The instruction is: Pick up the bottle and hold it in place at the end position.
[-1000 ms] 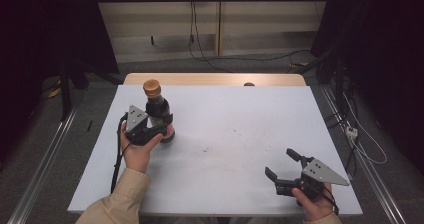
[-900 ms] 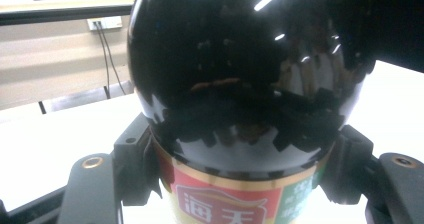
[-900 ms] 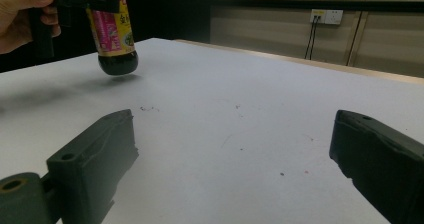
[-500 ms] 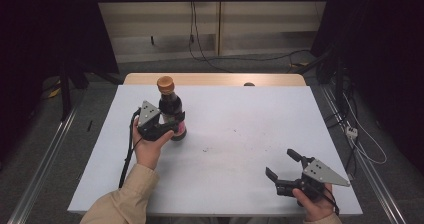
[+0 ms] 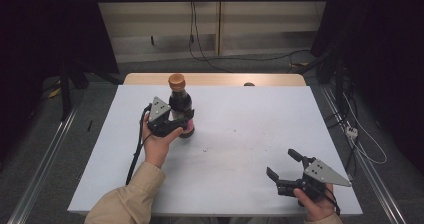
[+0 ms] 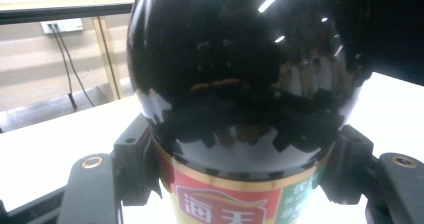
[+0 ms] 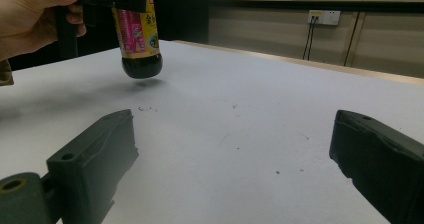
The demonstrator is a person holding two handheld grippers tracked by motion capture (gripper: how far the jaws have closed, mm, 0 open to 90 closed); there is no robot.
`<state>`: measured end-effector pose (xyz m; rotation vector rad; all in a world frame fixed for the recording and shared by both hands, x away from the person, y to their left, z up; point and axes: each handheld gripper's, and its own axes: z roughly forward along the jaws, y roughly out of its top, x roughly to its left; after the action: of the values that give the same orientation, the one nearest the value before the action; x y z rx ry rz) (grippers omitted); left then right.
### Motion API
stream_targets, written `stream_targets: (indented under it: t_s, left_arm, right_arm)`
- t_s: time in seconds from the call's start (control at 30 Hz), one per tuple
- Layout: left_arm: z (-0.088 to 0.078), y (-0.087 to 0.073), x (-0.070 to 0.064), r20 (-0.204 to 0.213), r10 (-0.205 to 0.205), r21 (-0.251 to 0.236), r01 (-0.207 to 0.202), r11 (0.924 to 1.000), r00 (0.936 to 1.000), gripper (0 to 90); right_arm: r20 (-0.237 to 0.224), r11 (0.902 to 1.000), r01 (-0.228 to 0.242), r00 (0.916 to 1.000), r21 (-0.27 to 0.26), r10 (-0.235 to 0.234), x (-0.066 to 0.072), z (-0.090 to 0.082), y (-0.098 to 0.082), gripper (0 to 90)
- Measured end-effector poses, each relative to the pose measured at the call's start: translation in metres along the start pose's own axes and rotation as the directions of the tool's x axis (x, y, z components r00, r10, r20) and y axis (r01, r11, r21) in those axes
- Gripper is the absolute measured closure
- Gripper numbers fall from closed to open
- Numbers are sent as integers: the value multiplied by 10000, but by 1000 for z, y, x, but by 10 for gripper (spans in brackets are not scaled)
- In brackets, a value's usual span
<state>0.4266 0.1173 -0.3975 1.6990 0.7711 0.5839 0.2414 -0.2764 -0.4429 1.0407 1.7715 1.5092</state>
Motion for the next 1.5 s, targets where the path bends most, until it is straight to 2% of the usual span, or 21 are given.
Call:
stream_targets:
  t_s: [0.03,0.1,0.23,0.27,0.3,0.37,0.77,0.83,1.07,1.17,1.23,1.4,1.5]
  left_arm:
    - [2,0,-2,52,-94,5,94,10000,9999,308]
    - [6,2,-4,140,66,16,-66,10000,9999,308]
    - [15,3,-9,319,83,50,-85,10000,9995,308]
    - [17,3,-12,354,-13,47,11,10000,9994,308]
    - [19,3,-12,408,138,69,-141,9999,9991,308]
    - [24,4,-15,509,43,55,-46,10000,9987,308]
    - [47,6,-33,968,267,81,-276,9996,9949,308]
    - [52,5,-36,1059,152,121,-165,9998,9943,308]
    - [58,3,-41,1115,248,145,-266,9995,9935,308]
    - [60,3,-44,1219,151,128,-168,9998,9924,308]
    - [61,4,-46,1264,337,93,-351,9993,9914,308]
    - [66,3,-51,1357,227,107,-244,9996,9905,308]
    - [67,2,-52,1370,386,191,-416,9990,9898,308]
  right_arm:
    - [15,10000,-4,10000,13,4,0,0,0,40]
    - [33,10000,-31,10000,7,31,-1,-1,0,40]
    - [64,10000,-3,10000,5,3,-1,-1,0,40]
    - [77,10000,-21,10000,-9,21,-1,-1,0,40]
    - [66,10000,-30,10000,-11,30,-1,-1,0,40]
    - [47,10000,-3,10000,-12,3,-1,-2,0,40]
    - [73,10000,-46,10000,20,46,-2,-2,-1,40]
    - [113,9999,-98,9999,36,98,-3,-2,-1,40]
    - [109,10000,-78,9999,19,78,-2,-3,-1,41]
    - [121,10000,-88,9999,20,87,-3,-3,-1,40]
    - [124,10000,-91,9999,38,90,-3,-2,-1,40]
    - [136,10000,-84,9999,33,84,-2,-3,-1,40]
    - [156,10000,-90,9998,27,90,-3,-3,-1,40]
